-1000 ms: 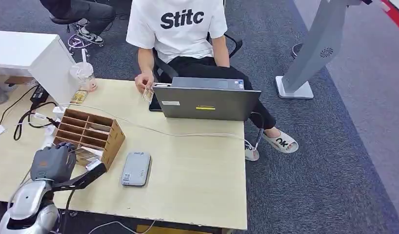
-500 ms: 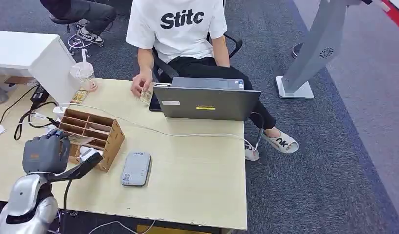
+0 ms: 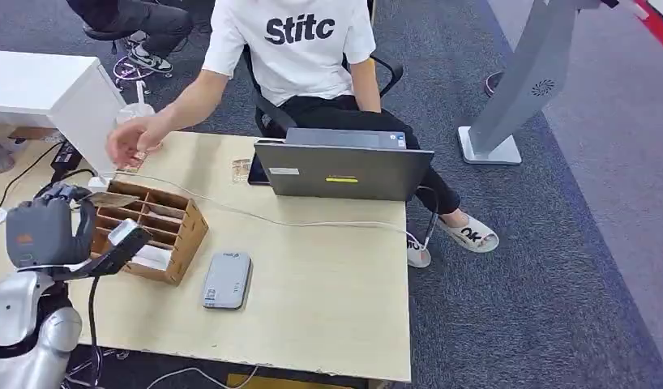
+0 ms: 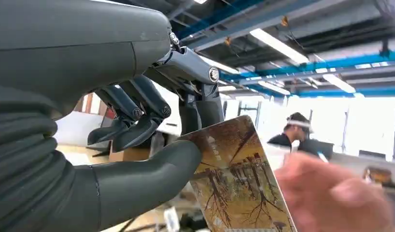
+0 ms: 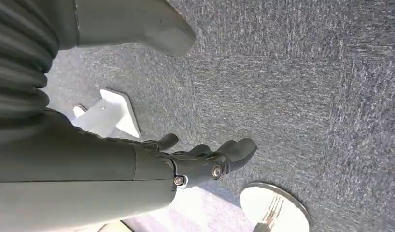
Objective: Pass the card to the sensor for recognition and then transmit it.
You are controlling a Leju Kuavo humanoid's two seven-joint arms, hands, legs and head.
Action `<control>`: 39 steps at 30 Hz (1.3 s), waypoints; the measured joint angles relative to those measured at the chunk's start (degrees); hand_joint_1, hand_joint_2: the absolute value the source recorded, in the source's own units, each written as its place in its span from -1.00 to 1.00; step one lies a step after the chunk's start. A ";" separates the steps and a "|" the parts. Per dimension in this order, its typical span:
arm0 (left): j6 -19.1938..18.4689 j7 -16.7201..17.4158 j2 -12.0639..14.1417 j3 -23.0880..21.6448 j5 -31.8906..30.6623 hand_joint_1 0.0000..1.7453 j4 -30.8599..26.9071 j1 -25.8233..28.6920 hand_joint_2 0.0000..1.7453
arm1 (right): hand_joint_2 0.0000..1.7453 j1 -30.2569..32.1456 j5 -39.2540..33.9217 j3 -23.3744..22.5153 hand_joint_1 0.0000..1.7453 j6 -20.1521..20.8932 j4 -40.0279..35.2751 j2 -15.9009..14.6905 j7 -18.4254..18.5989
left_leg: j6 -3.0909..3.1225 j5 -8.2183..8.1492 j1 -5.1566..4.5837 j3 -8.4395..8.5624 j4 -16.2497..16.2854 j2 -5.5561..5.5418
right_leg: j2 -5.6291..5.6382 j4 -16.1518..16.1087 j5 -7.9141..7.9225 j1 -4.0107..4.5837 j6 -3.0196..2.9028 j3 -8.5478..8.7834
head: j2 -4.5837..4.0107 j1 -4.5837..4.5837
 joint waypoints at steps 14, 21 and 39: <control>-2.23 1.33 1.92 2.77 -2.43 1.00 2.38 -13.43 1.00 | 1.00 -0.34 1.46 0.00 -1.00 0.02 0.02 0.02 0.00 | -0.04 0.03 0.02 -0.04 0.01 -0.02 | 0.00 0.01 0.04 0.02 -0.02 -0.01 | 0.00 0.07; 4.42 -0.57 1.14 3.26 0.24 1.00 2.08 -14.37 1.00 | 1.00 -0.36 2.58 0.02 -1.00 0.17 0.02 0.13 0.44 | -0.04 0.03 0.02 -0.03 0.01 -0.01 | 0.01 0.02 0.04 0.02 -0.02 -0.02 | 0.00 0.07; 5.64 -0.81 -1.77 3.69 2.38 -1.00 0.33 -15.92 1.00 | 1.00 -0.52 2.93 0.02 -1.00 0.81 0.02 0.39 0.63 | -0.03 0.03 0.01 -0.03 0.01 0.01 | 0.03 0.01 0.04 0.01 -0.02 -0.03 | 0.00 0.04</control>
